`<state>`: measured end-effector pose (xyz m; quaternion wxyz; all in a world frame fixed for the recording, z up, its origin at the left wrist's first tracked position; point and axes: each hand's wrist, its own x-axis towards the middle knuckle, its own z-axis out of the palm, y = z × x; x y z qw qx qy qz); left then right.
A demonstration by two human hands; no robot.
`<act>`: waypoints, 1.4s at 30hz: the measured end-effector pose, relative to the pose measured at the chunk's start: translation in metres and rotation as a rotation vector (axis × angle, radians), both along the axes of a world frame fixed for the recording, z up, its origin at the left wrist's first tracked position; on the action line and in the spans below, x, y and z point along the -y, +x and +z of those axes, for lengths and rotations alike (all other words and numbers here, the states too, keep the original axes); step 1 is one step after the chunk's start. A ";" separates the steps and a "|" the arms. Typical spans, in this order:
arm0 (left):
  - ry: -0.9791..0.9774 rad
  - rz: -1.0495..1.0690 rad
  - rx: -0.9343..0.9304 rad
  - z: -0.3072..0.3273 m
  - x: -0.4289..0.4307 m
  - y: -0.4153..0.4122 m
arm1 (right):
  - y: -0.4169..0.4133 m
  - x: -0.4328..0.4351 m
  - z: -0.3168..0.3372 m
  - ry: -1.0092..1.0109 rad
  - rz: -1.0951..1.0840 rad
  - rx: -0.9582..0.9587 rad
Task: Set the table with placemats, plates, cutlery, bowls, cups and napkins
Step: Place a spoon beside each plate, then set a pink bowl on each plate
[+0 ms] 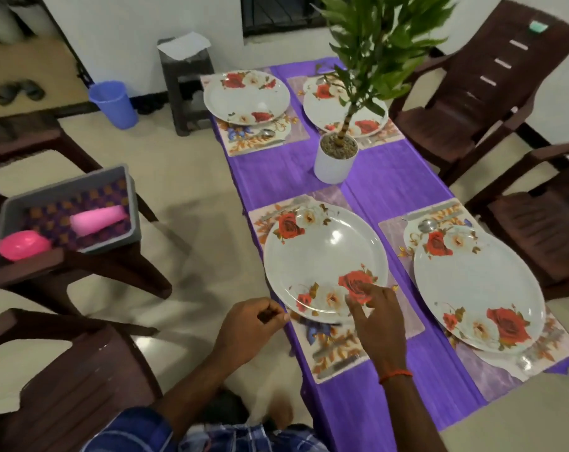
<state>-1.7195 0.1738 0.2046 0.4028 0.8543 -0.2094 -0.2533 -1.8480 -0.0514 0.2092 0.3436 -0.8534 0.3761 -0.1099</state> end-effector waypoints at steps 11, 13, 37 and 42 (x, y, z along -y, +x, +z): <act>0.055 -0.069 0.604 0.047 -0.085 0.124 | 0.178 -0.105 0.051 -0.190 0.504 0.180; 0.166 -0.046 0.606 0.046 -0.113 0.140 | 0.201 -0.129 0.049 -0.219 0.598 0.143; 0.433 0.444 0.341 0.028 -0.212 0.298 | 0.472 -0.217 0.045 -0.200 1.103 -0.005; 0.365 0.592 0.188 0.022 -0.211 0.320 | 0.512 -0.231 0.038 -0.147 1.200 -0.046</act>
